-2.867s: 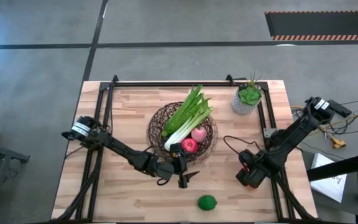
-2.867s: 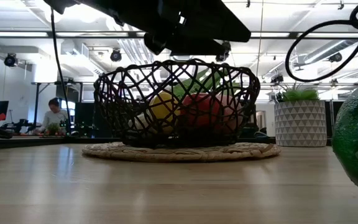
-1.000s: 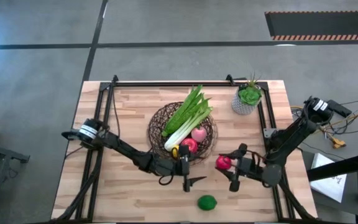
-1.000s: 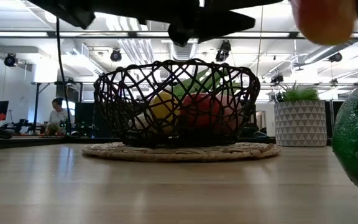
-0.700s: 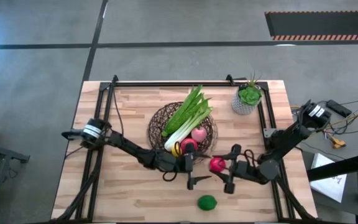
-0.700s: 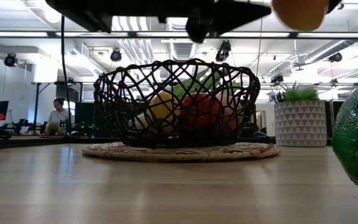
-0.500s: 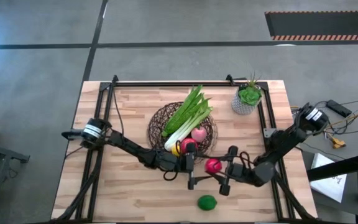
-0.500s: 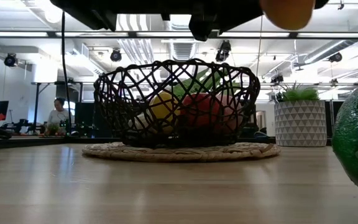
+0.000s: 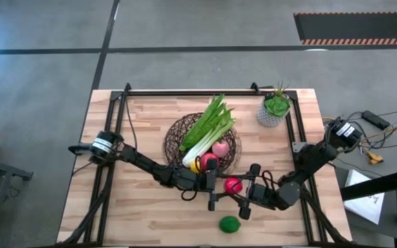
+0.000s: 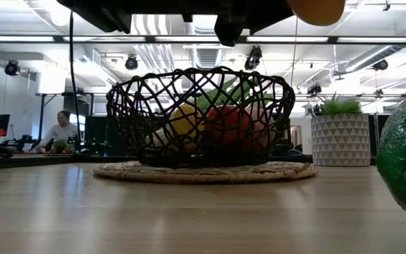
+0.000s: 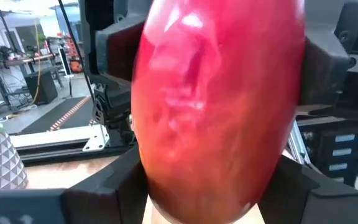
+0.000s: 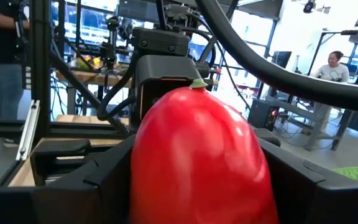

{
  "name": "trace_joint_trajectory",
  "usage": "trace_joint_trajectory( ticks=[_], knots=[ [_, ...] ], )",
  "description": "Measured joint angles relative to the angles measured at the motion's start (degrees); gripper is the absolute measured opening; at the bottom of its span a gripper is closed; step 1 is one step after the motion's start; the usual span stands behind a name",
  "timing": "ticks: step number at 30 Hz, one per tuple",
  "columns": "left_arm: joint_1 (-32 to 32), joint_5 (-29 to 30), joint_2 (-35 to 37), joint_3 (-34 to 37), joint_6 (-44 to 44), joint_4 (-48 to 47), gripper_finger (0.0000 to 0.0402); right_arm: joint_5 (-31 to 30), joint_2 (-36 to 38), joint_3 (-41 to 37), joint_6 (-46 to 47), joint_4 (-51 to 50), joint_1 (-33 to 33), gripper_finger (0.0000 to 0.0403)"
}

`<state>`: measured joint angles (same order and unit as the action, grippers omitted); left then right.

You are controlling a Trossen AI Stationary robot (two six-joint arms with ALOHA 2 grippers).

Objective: Build produce basket
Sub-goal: Put the orange mango into the black mesh basket

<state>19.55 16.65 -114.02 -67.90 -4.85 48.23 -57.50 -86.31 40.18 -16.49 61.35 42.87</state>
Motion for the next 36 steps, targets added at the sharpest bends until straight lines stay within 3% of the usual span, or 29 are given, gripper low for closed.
trace_joint_trajectory(
  ticks=[6, 12, 20, 24, 30, 33, 36],
  knots=[
    [0.04, -0.11, 0.02, 0.00, 0.25, -5.14, 0.0211, 0.93, 1.69, 0.65, 2.56, -5.42, 0.02, 0.0297],
    [0.07, 0.95, 0.10, 0.00, 1.59, -10.32, 0.0210, 0.97, 5.76, 3.52, 8.55, -20.84, 0.75, 0.0340],
    [3.23, 12.24, 6.59, -5.11, 4.98, -34.65, 0.0210, -6.53, 14.12, 5.82, 1.49, -25.07, 8.95, 0.0349],
    [5.60, 22.11, 10.07, -8.65, 8.32, -48.87, 0.0208, -12.03, 15.96, 5.00, 0.51, -25.08, 12.92, 0.0341],
    [3.65, 28.34, 17.72, -12.05, 29.43, -76.44, 0.0209, -15.01, 12.88, 3.76, 4.57, -25.76, 14.51, 0.0330],
    [-0.17, 27.94, 20.65, -10.22, 41.95, -89.61, 0.0212, -15.23, 10.50, 3.74, 5.34, -25.70, 14.51, 0.0329],
    [-4.89, 24.59, 22.33, -6.20, 49.00, -94.75, 0.0214, -17.44, 8.51, 3.74, 5.65, -25.56, 14.51, 0.0329]
  ],
)
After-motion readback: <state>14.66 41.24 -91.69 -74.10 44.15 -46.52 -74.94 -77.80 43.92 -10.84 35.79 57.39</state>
